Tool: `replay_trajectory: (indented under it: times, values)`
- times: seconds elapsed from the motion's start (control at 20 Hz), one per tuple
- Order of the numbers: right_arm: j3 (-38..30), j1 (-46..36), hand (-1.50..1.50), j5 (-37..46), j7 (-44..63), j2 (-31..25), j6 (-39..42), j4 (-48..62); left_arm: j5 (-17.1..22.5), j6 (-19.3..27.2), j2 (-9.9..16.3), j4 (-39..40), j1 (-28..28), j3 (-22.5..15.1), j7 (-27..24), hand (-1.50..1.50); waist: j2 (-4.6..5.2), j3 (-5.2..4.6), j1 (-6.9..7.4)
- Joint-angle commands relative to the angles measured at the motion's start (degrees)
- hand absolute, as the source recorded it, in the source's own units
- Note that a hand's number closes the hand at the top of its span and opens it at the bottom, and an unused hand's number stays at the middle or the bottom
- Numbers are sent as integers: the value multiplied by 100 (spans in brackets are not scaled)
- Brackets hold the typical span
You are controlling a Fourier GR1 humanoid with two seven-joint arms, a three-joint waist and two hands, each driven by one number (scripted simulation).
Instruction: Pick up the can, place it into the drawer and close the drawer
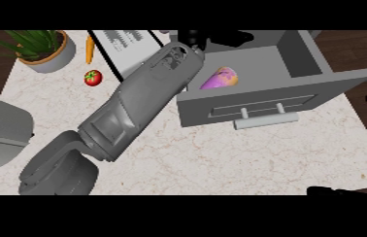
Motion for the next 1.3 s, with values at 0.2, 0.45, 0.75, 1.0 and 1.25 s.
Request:
replay_trajectory:
  times: [0.2, 0.45, 0.75, 1.0, 1.25]
  values:
    - [369, -357, -150, 1076, -173, -387, 4, -213, 430, 89, 0, -200, -76, 129, -181, -150, -15, -6, 158]
    - [495, -548, -150, 1861, -277, -709, -2, -42, 599, 184, 0, -310, -99, 167, -365, -150, -60, -7, 325]
    - [1253, -333, -150, 3623, -716, -801, -421, 439, 596, 195, 0, -261, -79, 157, -394, -150, -105, -6, 511]
    - [1939, -770, -150, 4818, -455, -695, -790, 1171, 503, 72, 0, -370, -54, 152, -290, -150, -148, -11, 724]
    - [2154, -974, -150, 5755, -603, -701, -1344, 2352, 405, 239, 107, -608, -108, 232, -33, -150, -175, -10, 848]
